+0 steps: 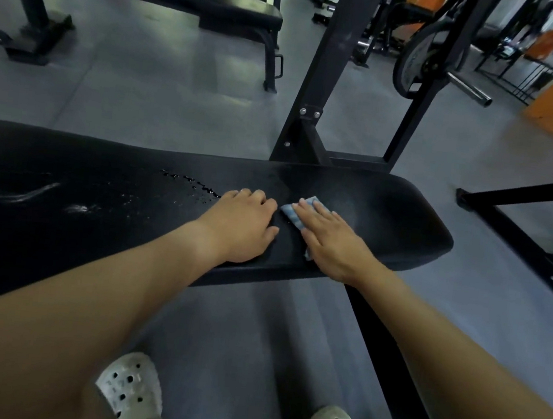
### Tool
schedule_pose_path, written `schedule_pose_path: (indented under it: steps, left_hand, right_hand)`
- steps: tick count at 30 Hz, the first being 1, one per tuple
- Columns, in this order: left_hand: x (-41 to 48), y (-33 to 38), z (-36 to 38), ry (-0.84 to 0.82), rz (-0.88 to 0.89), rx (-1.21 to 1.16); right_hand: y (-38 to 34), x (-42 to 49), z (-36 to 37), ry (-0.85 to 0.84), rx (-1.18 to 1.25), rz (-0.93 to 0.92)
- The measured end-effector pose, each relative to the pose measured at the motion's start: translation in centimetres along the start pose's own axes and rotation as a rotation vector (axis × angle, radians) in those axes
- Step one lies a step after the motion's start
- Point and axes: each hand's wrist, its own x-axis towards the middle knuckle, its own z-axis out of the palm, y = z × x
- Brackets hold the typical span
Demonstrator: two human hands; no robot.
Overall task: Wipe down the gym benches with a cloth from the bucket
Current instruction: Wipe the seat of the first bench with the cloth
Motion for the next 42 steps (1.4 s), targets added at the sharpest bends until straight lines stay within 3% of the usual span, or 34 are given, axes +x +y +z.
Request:
schedule_pose_path:
  steps: [3,9,13,18,26,31,35,42]
  left_hand:
    - [-0.6,0.3,0.8,0.001,0.045,-0.002]
    - [-1.4,0.1,1.0,-0.039,0.107,0.025]
    - [-1.4,0.0,1.0,-0.038,0.115,0.047]
    - [-1.0,0.4,1.1,-0.045,0.109,0.080]
    - [-0.7,2.1,0.8,-0.066,0.052,0.179]
    - [-0.2,2.8,1.1,-0.010,0.056,0.179]
    - [0.0,3.1,1.4,-0.025,0.073,0.166]
    - [-0.2,3.1,1.4,-0.019,0.093,0.165]
  right_hand:
    - [2.2,-1.1,-1.0,0.007,0.027,0.067]
    - [4.0,0.1,-0.7,0.180,0.062,0.387]
    - [-0.1,-0.1,1.6,0.245,0.045,0.261]
    - [-0.1,-2.1,1.3,0.152,0.037,0.051]
    - [6.2,1.0,-1.0,0.234,0.047,0.434]
    - [1.8,0.0,0.6,0.219,0.035,0.225]
    - [2.8,-1.9,0.7,0.157,0.030,0.092]
    - [8.6,0.4,-1.3,0.277,0.065,0.434]
